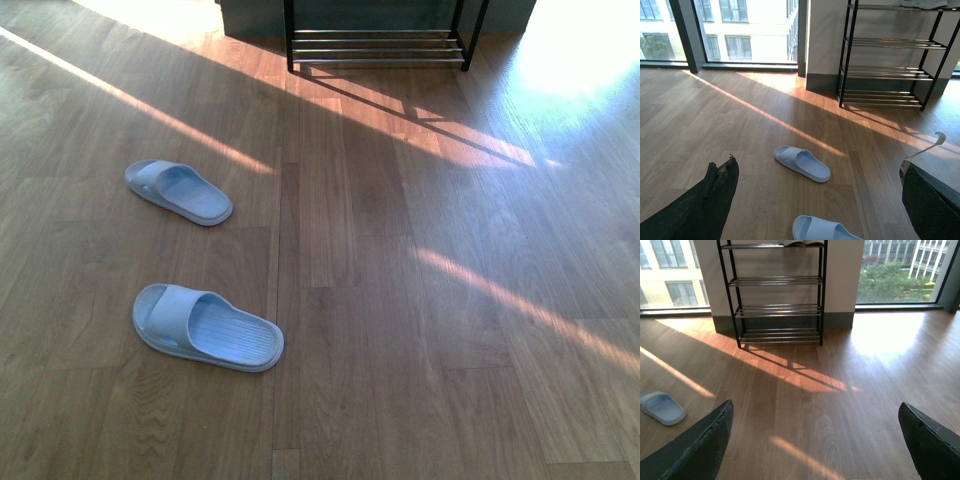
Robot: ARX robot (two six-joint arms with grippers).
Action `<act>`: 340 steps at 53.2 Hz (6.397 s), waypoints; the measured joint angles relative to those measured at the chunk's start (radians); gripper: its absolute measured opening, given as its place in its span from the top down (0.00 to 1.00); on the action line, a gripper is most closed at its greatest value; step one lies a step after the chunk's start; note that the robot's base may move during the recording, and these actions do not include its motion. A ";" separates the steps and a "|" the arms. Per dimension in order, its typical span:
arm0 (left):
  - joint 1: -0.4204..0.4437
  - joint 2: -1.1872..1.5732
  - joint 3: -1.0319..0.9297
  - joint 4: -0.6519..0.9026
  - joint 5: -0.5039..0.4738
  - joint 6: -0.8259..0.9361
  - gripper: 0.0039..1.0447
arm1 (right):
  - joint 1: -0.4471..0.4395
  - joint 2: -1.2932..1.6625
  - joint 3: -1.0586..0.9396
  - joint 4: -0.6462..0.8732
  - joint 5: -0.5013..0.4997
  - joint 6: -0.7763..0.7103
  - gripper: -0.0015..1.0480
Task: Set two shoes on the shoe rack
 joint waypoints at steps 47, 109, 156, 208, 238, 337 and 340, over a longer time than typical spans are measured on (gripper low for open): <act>0.000 0.000 0.000 0.000 -0.003 0.000 0.09 | 0.000 0.002 0.000 0.000 -0.003 0.000 0.09; 0.000 0.000 0.000 0.000 0.000 0.000 0.09 | 0.402 2.500 0.677 1.160 -0.270 -0.415 0.09; 0.000 0.000 0.000 0.000 0.000 0.000 0.09 | 0.520 3.067 1.242 1.052 -0.317 -0.455 0.09; 0.000 0.000 0.000 0.000 0.000 0.000 0.09 | 0.523 2.986 1.216 1.106 -0.136 -0.151 0.98; 0.000 0.000 0.000 0.000 0.000 0.000 0.09 | -0.016 2.158 0.719 1.121 0.033 -0.002 0.98; 0.000 0.000 0.000 0.000 0.000 0.000 0.09 | -0.119 1.838 0.547 0.983 -0.038 0.005 0.98; 0.000 0.000 0.000 0.000 -0.001 -0.001 0.09 | -0.118 1.838 0.547 0.983 -0.038 0.005 0.98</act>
